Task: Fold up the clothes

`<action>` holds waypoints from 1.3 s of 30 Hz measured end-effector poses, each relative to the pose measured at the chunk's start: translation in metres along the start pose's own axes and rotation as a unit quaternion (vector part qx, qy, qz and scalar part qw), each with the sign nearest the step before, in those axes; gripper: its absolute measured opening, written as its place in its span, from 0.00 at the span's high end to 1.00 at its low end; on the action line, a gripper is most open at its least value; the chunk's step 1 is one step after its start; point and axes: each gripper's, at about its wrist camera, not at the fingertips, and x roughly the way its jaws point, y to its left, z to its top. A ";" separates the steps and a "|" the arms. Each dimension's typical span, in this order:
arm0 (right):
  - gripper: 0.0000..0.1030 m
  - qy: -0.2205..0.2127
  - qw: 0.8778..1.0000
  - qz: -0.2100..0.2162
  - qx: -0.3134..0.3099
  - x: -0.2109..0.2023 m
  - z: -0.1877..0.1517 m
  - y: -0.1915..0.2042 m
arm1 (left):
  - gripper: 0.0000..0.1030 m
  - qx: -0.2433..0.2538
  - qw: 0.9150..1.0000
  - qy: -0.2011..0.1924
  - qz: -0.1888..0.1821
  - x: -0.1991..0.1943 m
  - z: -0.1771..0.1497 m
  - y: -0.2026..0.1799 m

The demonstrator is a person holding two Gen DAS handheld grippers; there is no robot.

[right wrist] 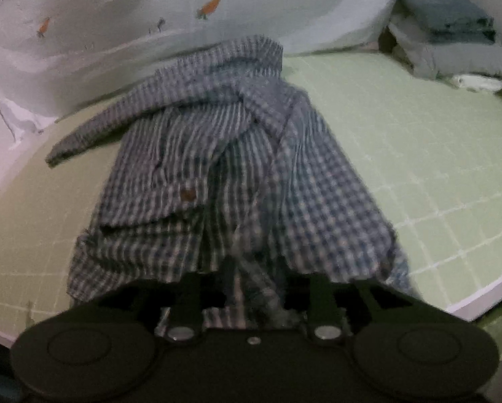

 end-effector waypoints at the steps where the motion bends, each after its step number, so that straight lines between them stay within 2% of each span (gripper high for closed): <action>1: 0.61 -0.007 1.000 -0.003 -0.002 -0.002 0.004 -0.002 | 0.15 0.001 1.000 0.001 -0.001 0.003 0.002 -0.007; 3: 0.56 -0.018 1.000 -0.010 -0.016 -0.001 0.016 -0.007 | 0.15 0.001 1.000 0.000 0.002 0.007 0.005 -0.019; 4: 0.47 -0.023 0.999 -0.015 -0.025 0.002 0.023 -0.008 | 0.15 0.001 1.000 0.000 0.004 0.009 0.007 -0.024; 8: 0.24 -0.034 0.997 -0.028 -0.065 0.022 0.052 -0.012 | 0.14 -0.010 1.000 -0.008 0.020 0.008 0.011 -0.040; 10: 0.00 -0.043 0.995 -0.031 -0.088 0.034 0.065 -0.012 | 0.09 -0.016 0.999 -0.018 0.029 0.008 0.013 -0.044; 12: 0.00 -0.056 0.993 -0.025 -0.103 0.048 0.077 -0.012 | 0.08 -0.020 0.999 -0.026 0.038 0.011 0.015 -0.044; 17: 0.00 -0.057 0.992 -0.045 -0.105 0.075 0.100 0.003 | 0.08 -0.050 0.997 -0.013 0.052 0.024 0.038 -0.027; 24: 0.00 -0.037 0.992 -0.085 -0.091 0.113 0.127 0.030 | 0.08 -0.038 0.998 -0.019 0.052 0.051 0.112 -0.004; 26: 0.04 -0.030 0.990 -0.101 -0.092 0.126 0.132 0.039 | 0.08 -0.026 0.998 -0.026 0.047 0.063 0.136 0.002; 28: 0.28 -0.016 0.989 -0.111 -0.098 0.142 0.138 0.048 | 0.08 -0.018 0.998 -0.029 0.045 0.078 0.161 0.007; 29: 0.34 -0.009 0.988 -0.116 -0.101 0.151 0.140 0.052 | 0.08 -0.014 0.998 -0.031 0.043 0.087 0.174 0.010; 31: 0.58 0.001 0.988 -0.120 -0.097 0.167 0.146 0.057 | 0.08 -0.005 0.999 -0.033 0.040 0.105 0.200 0.017; 32: 0.61 0.005 0.987 -0.125 -0.096 0.174 0.148 0.058 | 0.09 -0.001 0.999 -0.030 0.040 0.115 0.210 0.018; 33: 0.70 0.009 0.987 -0.130 -0.096 0.180 0.151 0.060 | 0.09 0.003 0.999 -0.027 0.040 0.124 0.220 0.020; 34: 0.86 0.011 0.989 -0.124 -0.084 0.181 0.152 0.059 | 0.09 0.007 0.999 -0.020 0.038 0.136 0.231 0.022; 35: 0.95 0.012 0.990 -0.117 -0.071 0.182 0.154 0.058 | 0.10 0.012 0.999 -0.016 0.036 0.146 0.239 0.022; 39: 0.98 0.017 0.996 -0.089 -0.020 0.183 0.159 0.053 | 0.12 0.039 0.999 -0.011 0.030 0.170 0.257 0.020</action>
